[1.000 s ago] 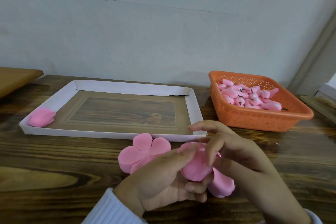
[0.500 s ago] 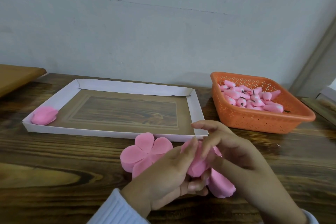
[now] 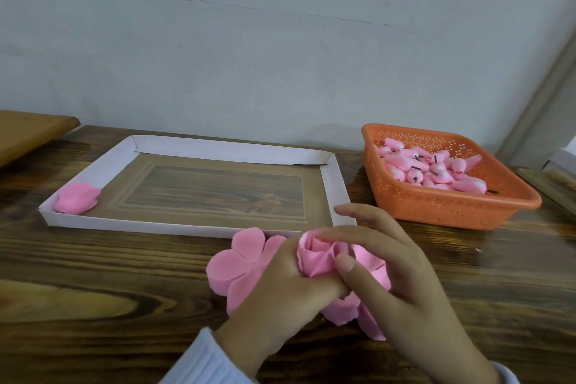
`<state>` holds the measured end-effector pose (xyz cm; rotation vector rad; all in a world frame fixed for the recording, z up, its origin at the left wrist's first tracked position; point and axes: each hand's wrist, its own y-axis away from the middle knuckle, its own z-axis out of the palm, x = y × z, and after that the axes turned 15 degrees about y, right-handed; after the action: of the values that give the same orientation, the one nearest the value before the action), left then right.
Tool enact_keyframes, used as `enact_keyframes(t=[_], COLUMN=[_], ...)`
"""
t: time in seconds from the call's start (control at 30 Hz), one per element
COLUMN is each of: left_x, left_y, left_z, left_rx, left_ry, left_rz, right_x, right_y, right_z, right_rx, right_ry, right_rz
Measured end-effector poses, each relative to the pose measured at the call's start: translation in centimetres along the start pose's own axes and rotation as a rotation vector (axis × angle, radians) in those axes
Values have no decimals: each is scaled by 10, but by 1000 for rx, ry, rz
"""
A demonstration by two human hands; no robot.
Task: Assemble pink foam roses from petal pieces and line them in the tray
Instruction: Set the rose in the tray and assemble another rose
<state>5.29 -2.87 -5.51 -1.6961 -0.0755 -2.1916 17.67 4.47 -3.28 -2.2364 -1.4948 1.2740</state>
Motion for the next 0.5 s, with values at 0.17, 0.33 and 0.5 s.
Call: enact_keyframes(t=[0.17, 0.33, 0.5], left_x=[3, 6, 0], left_y=[1, 3, 1], left_z=[3, 6, 4], left_rx=[4, 29, 188], left_ry=[-34, -47, -265], left_rz=[24, 134, 341], right_x=[0, 1, 4], right_y=[0, 1, 1], right_z=[1, 3, -5], right_rx=[-12, 46, 192], right_ry=[-4, -127, -147], right_rz=[-27, 7, 128])
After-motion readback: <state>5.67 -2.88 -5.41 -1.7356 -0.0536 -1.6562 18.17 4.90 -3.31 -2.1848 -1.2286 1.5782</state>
